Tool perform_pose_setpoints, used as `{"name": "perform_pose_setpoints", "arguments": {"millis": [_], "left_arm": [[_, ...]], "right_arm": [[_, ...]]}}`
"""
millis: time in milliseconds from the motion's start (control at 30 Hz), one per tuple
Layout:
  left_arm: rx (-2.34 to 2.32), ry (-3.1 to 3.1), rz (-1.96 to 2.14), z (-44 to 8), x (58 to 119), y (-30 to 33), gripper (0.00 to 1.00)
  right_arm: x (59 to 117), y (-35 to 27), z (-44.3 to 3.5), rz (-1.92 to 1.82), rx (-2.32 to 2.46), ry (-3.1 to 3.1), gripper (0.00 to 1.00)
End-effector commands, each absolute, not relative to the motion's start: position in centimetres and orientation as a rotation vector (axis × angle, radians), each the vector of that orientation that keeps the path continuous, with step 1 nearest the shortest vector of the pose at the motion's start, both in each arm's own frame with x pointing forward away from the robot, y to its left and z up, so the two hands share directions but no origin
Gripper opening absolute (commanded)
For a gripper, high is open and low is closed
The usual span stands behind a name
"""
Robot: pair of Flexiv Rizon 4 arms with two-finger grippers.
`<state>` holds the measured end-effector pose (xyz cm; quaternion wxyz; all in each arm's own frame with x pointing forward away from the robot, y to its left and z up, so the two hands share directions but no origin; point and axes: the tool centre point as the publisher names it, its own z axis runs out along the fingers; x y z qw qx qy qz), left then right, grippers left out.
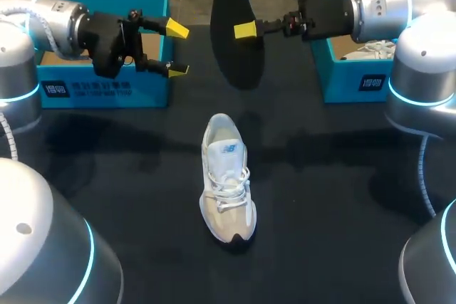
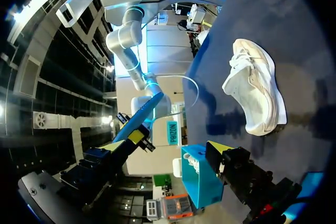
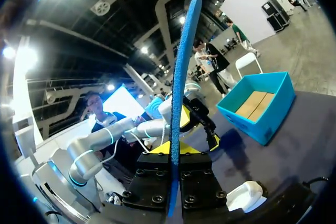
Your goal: Take the shoe out of the shoebox, open the shoe tongue, remove and reinsert the insole, then place the shoe into the shoebox
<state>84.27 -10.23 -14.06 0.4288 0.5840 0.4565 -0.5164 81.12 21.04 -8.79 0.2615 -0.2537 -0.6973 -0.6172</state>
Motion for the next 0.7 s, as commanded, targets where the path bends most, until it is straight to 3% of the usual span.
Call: {"name": "perform_pose_setpoints", "arguments": {"millis": [33, 700], "left_arm": [[1.451, 1.160, -1.329, -14.1, 84.5, -10.0, 1.00], [1.243, 1.826, -1.508, -16.6, 85.3, -7.8, 1.00]], "right_arm": [[81.2, 21.3, -8.9, -1.671, -0.687, -1.888, 0.00], [84.5, 20.8, -15.5, -1.765, -0.442, -2.022, 0.00]]}}
